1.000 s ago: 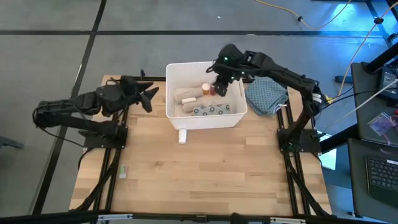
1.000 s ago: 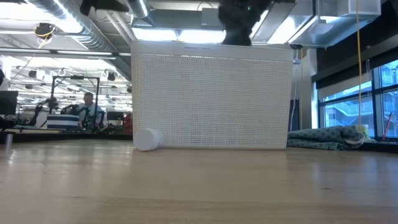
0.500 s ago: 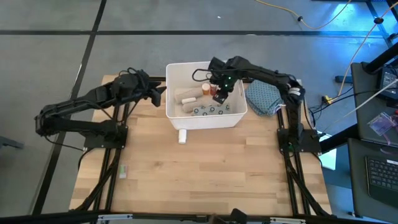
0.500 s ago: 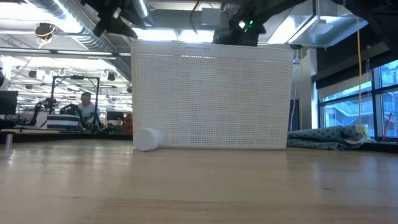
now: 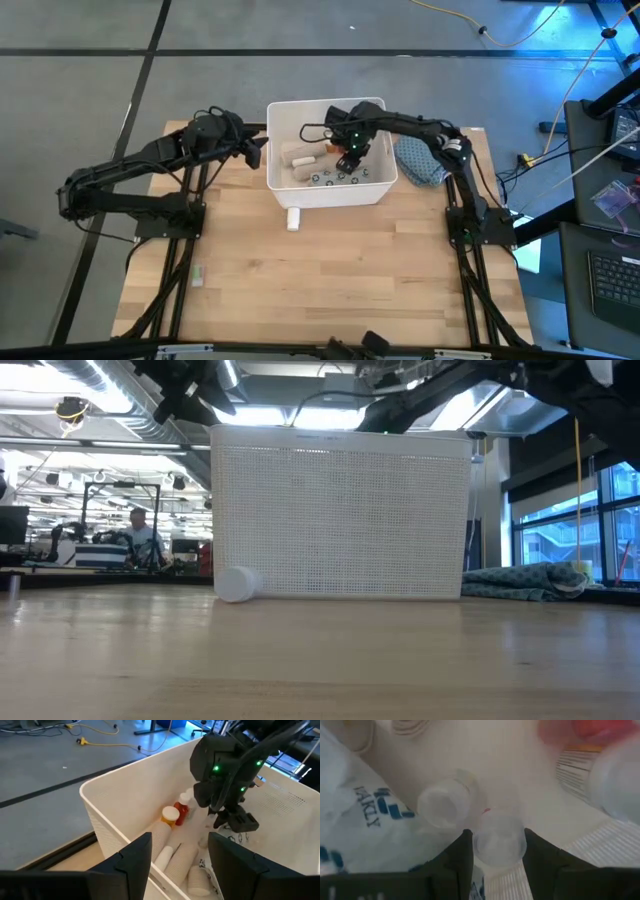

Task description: Pick & place medical supplies in basket/bin

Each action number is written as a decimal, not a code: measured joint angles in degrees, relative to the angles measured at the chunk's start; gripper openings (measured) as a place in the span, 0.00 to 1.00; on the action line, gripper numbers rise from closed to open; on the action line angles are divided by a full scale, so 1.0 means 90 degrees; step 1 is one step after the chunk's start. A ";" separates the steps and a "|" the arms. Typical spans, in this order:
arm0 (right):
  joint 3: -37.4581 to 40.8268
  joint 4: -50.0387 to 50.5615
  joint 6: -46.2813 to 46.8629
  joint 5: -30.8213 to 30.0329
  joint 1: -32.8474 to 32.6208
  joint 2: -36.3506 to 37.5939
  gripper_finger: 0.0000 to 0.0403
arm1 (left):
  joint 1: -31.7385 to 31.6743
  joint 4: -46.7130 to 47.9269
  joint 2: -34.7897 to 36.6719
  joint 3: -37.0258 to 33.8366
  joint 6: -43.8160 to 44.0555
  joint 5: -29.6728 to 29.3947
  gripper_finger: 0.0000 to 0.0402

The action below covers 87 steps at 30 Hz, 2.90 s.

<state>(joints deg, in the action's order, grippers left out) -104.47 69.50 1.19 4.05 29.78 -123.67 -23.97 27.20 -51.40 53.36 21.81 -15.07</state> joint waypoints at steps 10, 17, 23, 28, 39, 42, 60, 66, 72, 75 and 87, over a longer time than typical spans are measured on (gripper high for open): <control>0.0000 -0.0278 -0.0035 0.0004 0.0000 -0.0049 0.42 | -0.0023 0.0005 0.0000 0.0000 -0.0008 -0.0001 0.46; 0.0000 -0.0276 -0.0024 0.0046 0.0000 -0.0047 0.55 | -0.0021 0.0236 0.0005 0.0000 -0.0346 0.0341 0.46; -0.0169 -0.0082 0.0010 0.0049 0.0006 -0.0047 0.65 | 0.0147 0.0766 0.0041 0.0002 -0.1333 0.0355 0.46; -0.1066 0.0344 0.0019 -0.0067 0.0005 -0.0042 0.67 | 0.0456 0.1223 0.0137 0.0005 -0.1586 0.0355 0.46; -0.3140 0.0392 0.0399 -0.0235 -0.0346 0.0348 0.67 | 0.1718 0.2439 0.0325 0.0007 -0.0928 0.1135 0.42; -0.3070 0.0317 0.0674 -0.0129 -0.0691 0.0659 0.67 | 0.2296 0.2988 0.0253 0.0007 -0.0736 0.1173 0.40; -0.3150 -0.0547 0.2582 -0.0417 -0.3898 0.0840 0.67 | 0.5914 0.4484 -0.0737 0.0007 0.4922 0.1593 0.29; -0.3150 -0.0644 0.2332 -0.1072 -0.4470 0.0835 0.67 | 0.6623 0.4455 -0.1155 0.0007 0.7051 0.1261 0.28; -0.3066 -0.0406 0.2174 -0.1190 -0.4889 0.0798 0.67 | 0.7080 0.4442 -0.1630 0.0007 0.8712 0.1197 0.29; -0.2619 -0.0393 0.1735 -0.1186 -0.5067 0.0766 0.67 | 0.7269 0.4432 -0.1875 0.0007 0.9332 0.1429 0.30; -0.0768 -0.1503 0.1462 -0.0983 -0.5149 0.0775 0.67 | 0.7742 0.4437 -0.2666 0.0007 1.0392 0.2263 0.36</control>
<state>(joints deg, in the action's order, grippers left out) -111.38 55.98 14.35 -4.79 -16.56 -116.70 45.70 67.13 -75.39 53.43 115.33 5.30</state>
